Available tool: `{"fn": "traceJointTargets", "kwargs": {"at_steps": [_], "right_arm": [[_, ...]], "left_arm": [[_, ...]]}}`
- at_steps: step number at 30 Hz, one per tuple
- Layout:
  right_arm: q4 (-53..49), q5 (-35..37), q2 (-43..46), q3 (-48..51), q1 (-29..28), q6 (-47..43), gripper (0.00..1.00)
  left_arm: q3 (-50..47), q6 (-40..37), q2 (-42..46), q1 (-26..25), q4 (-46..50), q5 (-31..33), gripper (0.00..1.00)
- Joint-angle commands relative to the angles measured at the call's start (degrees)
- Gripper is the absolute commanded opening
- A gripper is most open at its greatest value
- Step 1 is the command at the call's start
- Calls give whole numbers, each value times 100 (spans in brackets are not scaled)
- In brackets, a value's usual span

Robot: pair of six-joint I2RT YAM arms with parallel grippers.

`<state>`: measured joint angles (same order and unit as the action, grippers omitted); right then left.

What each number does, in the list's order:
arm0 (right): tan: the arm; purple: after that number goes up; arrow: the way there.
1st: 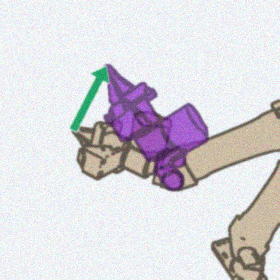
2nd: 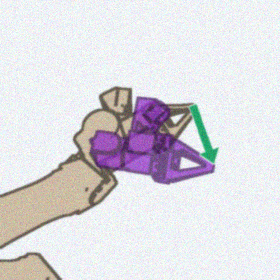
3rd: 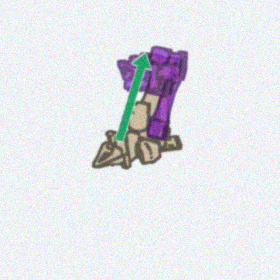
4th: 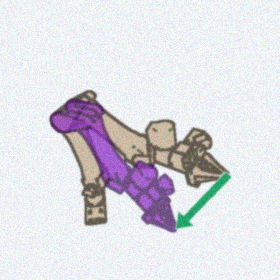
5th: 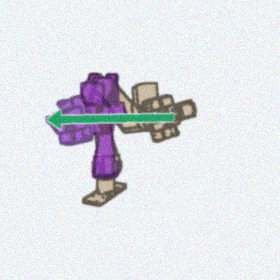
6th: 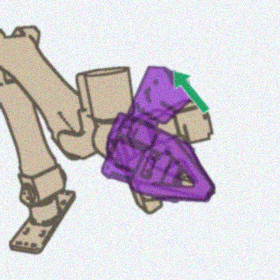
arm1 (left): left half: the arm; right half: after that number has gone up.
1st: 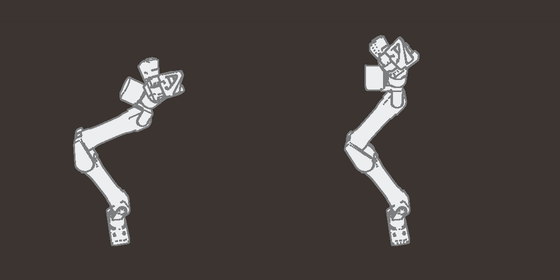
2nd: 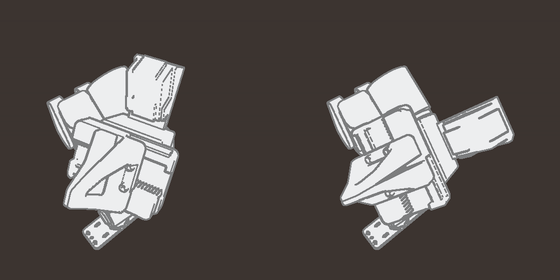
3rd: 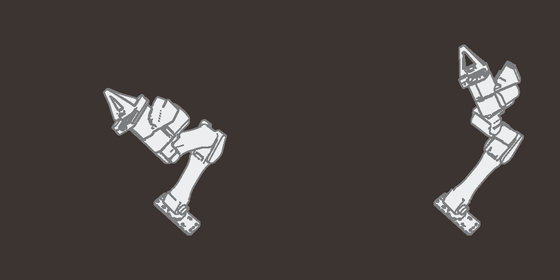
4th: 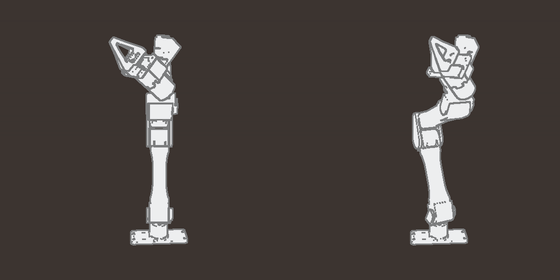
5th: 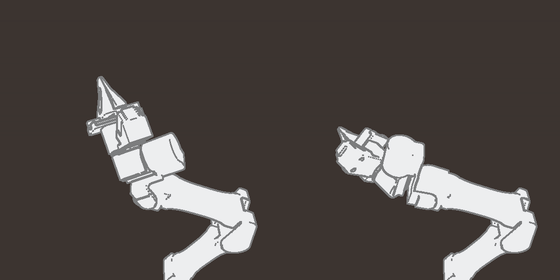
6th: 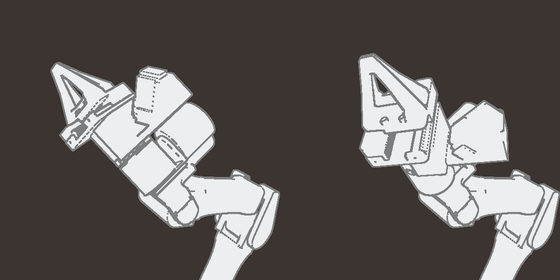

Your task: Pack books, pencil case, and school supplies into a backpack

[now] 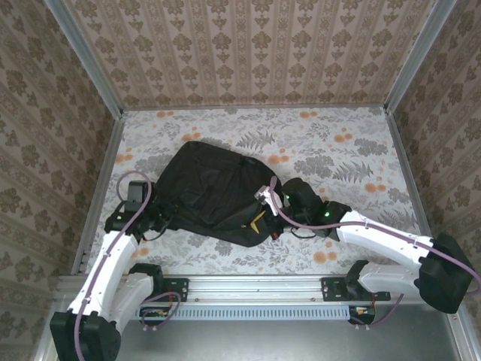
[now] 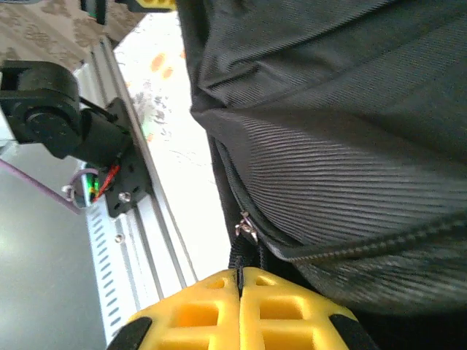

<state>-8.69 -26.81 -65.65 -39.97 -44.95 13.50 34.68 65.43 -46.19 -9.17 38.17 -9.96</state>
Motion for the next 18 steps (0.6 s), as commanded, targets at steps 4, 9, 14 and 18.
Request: {"fn": "traceJointTargets", "kwargs": {"at_steps": [4,9,14,18], "right_arm": [[-815,985,656,59,167,-96,0],[-1080,1142,760,44,195,-106,0],[-833,497,588,29,89,142,0],[-601,253,249,-173,-228,394,0]], "left_arm": [[428,-473,-190,248,116,560,1],[739,-730,-766,293,-21,529,3],[1424,-878,-1865,285,-255,200,11],[2472,-1337,-2977,87,-180,-83,30]]}}
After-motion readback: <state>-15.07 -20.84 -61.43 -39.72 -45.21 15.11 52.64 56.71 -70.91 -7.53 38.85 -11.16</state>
